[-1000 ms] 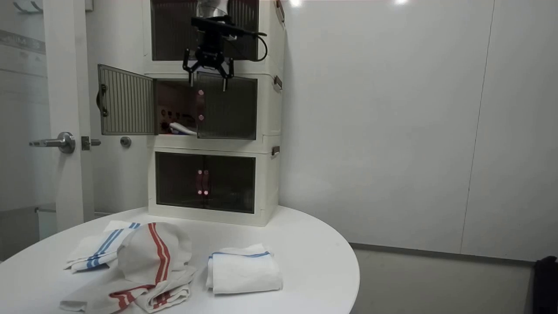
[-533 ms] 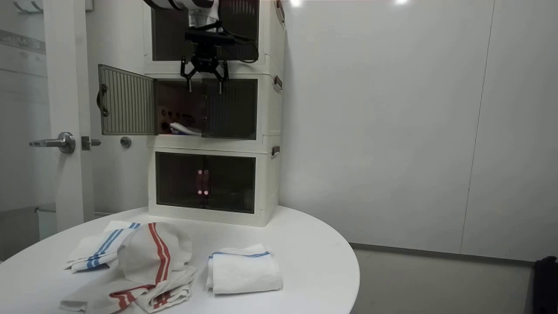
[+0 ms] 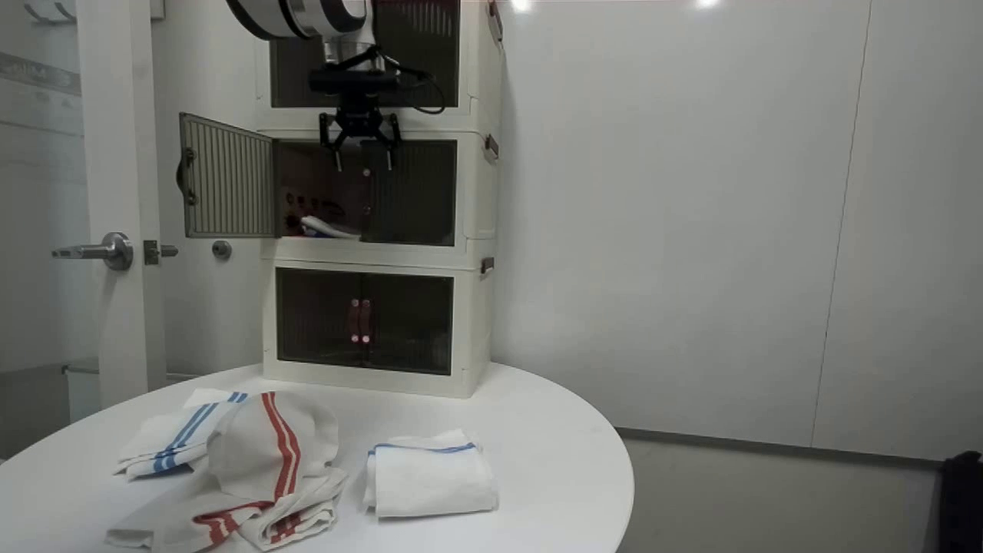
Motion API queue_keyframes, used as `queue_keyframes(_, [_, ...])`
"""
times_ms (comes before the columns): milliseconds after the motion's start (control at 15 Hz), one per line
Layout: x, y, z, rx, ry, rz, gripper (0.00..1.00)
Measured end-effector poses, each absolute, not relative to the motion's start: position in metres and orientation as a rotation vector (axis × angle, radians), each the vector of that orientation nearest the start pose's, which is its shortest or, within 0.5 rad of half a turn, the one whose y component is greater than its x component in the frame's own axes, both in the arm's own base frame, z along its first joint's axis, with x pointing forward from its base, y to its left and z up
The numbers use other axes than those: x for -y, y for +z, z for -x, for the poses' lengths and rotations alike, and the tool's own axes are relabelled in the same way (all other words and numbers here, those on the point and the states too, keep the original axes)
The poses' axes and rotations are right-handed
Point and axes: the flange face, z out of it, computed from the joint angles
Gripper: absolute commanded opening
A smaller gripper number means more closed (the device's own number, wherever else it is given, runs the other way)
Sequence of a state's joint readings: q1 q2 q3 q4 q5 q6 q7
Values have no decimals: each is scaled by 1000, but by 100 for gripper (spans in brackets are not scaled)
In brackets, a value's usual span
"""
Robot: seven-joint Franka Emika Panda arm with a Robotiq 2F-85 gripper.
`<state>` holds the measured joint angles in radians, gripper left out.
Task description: Close the right door of the middle shelf
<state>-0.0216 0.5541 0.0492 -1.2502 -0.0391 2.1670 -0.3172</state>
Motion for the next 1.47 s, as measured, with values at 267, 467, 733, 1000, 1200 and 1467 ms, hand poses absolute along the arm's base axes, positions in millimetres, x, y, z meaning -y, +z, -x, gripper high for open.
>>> queue_keyframes(267, [-12,456,-745,514,-551,3132,100])
queue_keyframes(467, [-5,416,-732,530,-402,3168,100])
queue_keyframes(733, [42,441,-700,471,-160,3224,100])
queue_keyframes(1000, [93,487,-649,377,-8,3248,100])
queue_keyframes(1200, [121,506,-609,281,108,3243,100])
queue_keyframes(1467, [138,523,-564,196,257,3204,100])
